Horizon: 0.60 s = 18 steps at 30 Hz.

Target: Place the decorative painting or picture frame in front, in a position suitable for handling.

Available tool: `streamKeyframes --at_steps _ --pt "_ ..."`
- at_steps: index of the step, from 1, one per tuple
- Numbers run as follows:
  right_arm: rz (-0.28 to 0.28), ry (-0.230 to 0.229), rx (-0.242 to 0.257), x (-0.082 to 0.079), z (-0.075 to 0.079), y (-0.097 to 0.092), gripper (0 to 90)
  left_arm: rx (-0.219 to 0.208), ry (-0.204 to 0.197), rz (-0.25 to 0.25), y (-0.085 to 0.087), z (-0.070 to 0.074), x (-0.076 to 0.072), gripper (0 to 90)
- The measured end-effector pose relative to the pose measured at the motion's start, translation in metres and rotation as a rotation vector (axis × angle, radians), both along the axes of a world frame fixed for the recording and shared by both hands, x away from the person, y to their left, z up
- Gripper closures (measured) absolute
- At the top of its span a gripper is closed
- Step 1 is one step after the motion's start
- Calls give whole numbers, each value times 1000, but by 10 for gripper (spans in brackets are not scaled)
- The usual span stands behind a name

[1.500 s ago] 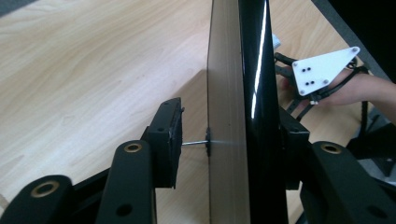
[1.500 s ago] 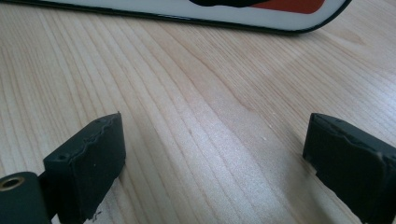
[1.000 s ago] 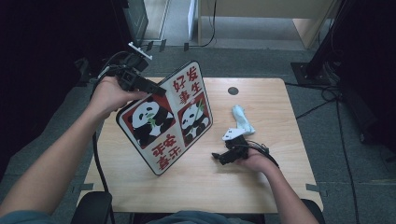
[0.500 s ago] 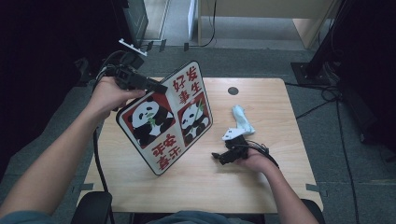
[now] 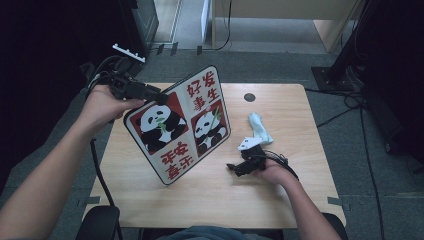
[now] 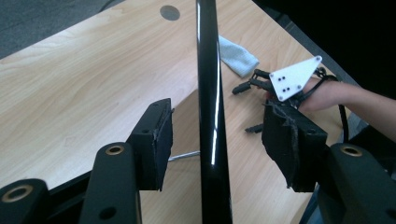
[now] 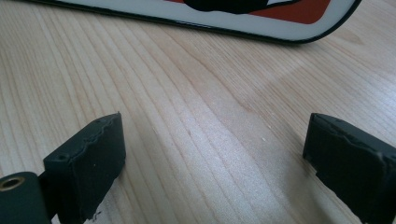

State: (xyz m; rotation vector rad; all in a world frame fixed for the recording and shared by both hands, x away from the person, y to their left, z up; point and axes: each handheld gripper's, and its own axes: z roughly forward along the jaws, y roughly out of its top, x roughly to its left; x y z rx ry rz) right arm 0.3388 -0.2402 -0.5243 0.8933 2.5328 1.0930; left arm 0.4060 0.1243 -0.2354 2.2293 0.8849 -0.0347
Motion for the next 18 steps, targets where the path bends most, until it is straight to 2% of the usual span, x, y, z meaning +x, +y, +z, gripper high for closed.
streamKeyframes --at_steps 5,9,18 --pt "11 0 0 1 0 0 51 -15 -19 4 7 -6 -14 420" --pt "17 3 -3 2 0 1 36 -8 -35 11 11 -12 -22 414" --pt "20 9 -9 5 0 2 9 -42 -65 37 29 -25 -39 391"
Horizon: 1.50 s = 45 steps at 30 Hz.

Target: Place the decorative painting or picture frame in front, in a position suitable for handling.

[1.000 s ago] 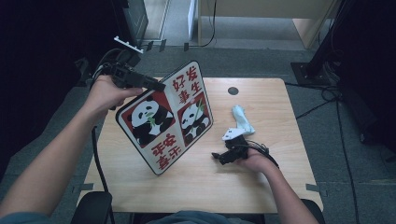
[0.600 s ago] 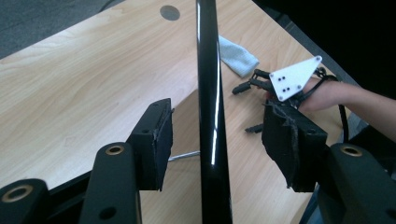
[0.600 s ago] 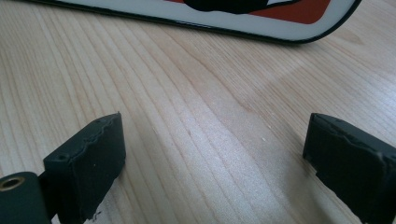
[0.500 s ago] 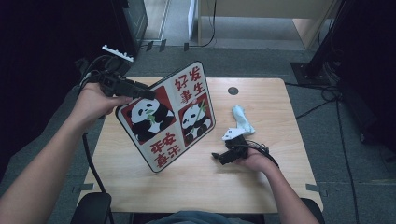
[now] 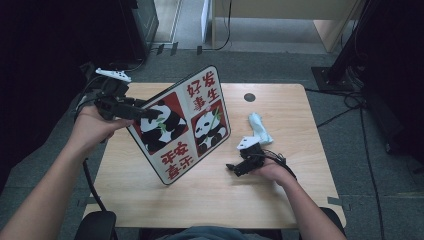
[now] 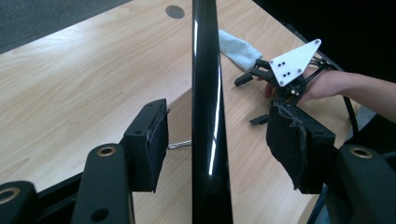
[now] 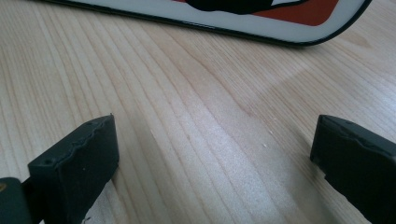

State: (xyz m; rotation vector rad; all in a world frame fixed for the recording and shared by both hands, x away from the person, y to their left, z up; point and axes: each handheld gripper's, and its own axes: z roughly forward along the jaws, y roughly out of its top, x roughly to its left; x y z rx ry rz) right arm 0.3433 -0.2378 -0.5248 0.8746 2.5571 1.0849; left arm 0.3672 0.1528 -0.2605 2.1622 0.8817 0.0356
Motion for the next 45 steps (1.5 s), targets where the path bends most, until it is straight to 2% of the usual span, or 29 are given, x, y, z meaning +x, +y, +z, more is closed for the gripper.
streamKeyframes --at_steps 13,15,19,21,23,26,27,33,38,40,45 --pt "-6 -1 -2 2 0 1 9 12 -46 3 9 -20 -23 367" --pt "5 0 -2 3 0 1 10 4 -62 3 12 -26 -27 362" --pt "13 5 -3 5 1 -1 15 -15 -57 16 16 -34 -31 361" --pt "12 8 -5 7 2 -2 62 -19 -61 26 19 -38 -35 362" --pt "1 14 4 9 5 -3 131 -14 -68 31 21 -43 -38 362" --pt "-6 34 23 13 7 -7 135 -12 -77 43 23 -48 -41 367" --pt "-7 35 23 14 9 -8 135 -18 -89 45 25 -53 -44 375" --pt "-31 1 40 18 18 -15 137 -37 -68 51 28 -69 -50 375" --pt "-58 19 63 23 24 -24 157 -49 -62 48 29 -80 -55 374" --pt "-77 11 73 25 27 -28 171 -46 -77 57 28 -89 -59 377" --pt "-138 -2 79 31 31 -43 229 -50 -67 47 27 -100 -64 382"
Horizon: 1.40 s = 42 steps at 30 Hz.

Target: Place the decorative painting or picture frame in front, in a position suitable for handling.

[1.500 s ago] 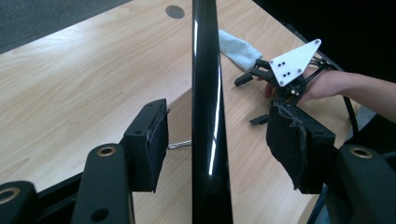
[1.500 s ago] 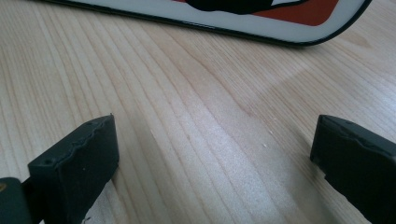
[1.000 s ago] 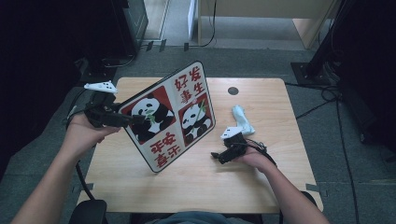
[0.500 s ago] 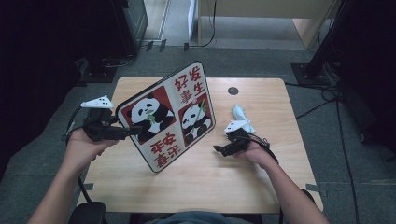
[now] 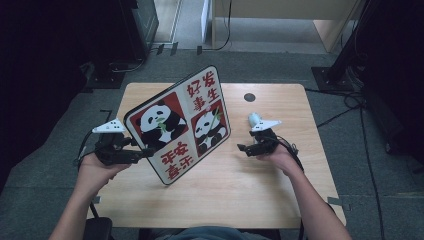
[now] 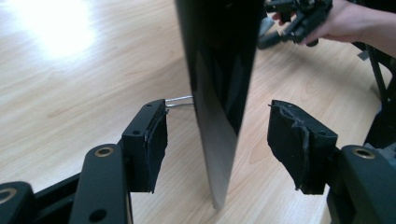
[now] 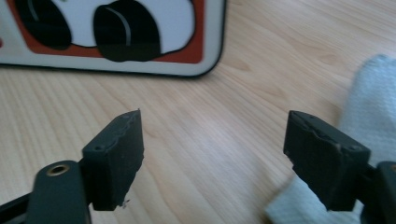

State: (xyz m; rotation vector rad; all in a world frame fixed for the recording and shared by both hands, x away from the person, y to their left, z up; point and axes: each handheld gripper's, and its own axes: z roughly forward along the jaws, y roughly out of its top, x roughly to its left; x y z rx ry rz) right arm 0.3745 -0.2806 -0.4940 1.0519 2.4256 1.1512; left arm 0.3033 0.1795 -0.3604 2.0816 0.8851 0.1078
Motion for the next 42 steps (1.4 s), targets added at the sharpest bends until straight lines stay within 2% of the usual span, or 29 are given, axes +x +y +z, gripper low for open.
streamKeyframes --at_steps 2,7,9,11,16,18,21,23,27,30,36,38,40,42 --pt "-22 19 -4 2 1 -6 259 4 -1 2 -1 -3 -1 383" --pt "-67 8 -8 5 5 -17 278 5 9 15 -1 -9 -2 386" --pt "-113 9 4 9 7 -25 301 14 14 18 -2 -15 -2 395" --pt "-127 3 4 11 8 -30 321 15 19 18 -3 -19 -3 400" --pt "-174 40 51 19 9 -42 368 2 27 20 -2 -25 -4 423" --pt "-194 43 39 24 10 -46 368 -6 30 19 -2 -28 -4 447" --pt "-219 23 23 31 8 -48 375 -12 31 29 -2 -32 -3 475" --pt "-240 30 14 35 6 -49 398 -26 33 32 -2 -33 -3 500" --pt "-253 35 17 43 4 -52 416 -42 30 38 -1 -36 -2 539" --pt "-272 38 -4 50 -1 -55 440 -56 27 38 0 -38 -2 569" --pt "-274 69 -4 58 -8 -56 463 -41 25 39 -1 -41 -2 590" --pt "-270 101 -15 59 -11 -53 463 -45 39 37 -3 -44 -1 590" --pt "-262 100 -31 61 -12 -52 468 -40 40 30 -5 -46 -2 591" --pt "-259 102 -27 62 -13 -51 521 -44 36 25 -6 -46 -2 592"
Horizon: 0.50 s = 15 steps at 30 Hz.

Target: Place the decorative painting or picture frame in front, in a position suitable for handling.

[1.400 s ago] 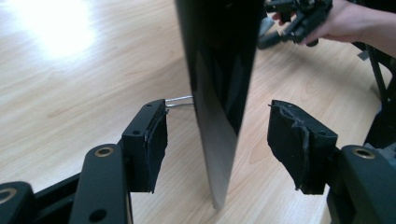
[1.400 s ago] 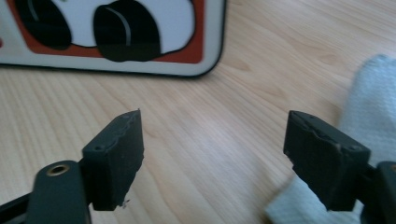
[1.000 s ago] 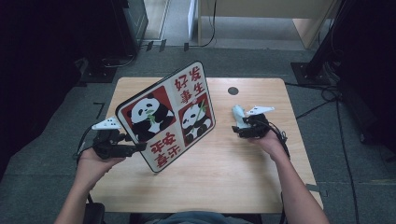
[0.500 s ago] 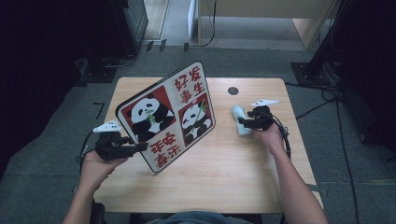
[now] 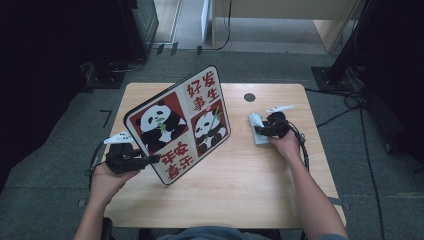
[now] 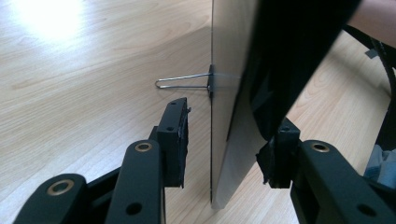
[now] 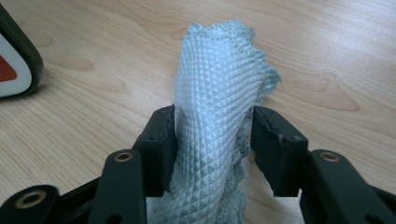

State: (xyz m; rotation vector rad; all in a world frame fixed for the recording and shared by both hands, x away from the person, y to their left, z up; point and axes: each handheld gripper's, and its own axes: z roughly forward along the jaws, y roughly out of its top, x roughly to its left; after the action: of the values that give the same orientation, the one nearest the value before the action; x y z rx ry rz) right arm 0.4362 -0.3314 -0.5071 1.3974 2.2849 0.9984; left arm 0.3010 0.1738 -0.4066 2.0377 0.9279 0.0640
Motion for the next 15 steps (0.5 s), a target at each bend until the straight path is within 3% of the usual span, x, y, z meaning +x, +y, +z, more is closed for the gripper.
streamKeyframes --at_steps 11,15 --pt "7 12 11 -2 -2 3 624 -23 -17 1 3 0 0 616" --pt "23 16 25 -4 -2 4 748 -37 -8 -4 3 0 1 641"
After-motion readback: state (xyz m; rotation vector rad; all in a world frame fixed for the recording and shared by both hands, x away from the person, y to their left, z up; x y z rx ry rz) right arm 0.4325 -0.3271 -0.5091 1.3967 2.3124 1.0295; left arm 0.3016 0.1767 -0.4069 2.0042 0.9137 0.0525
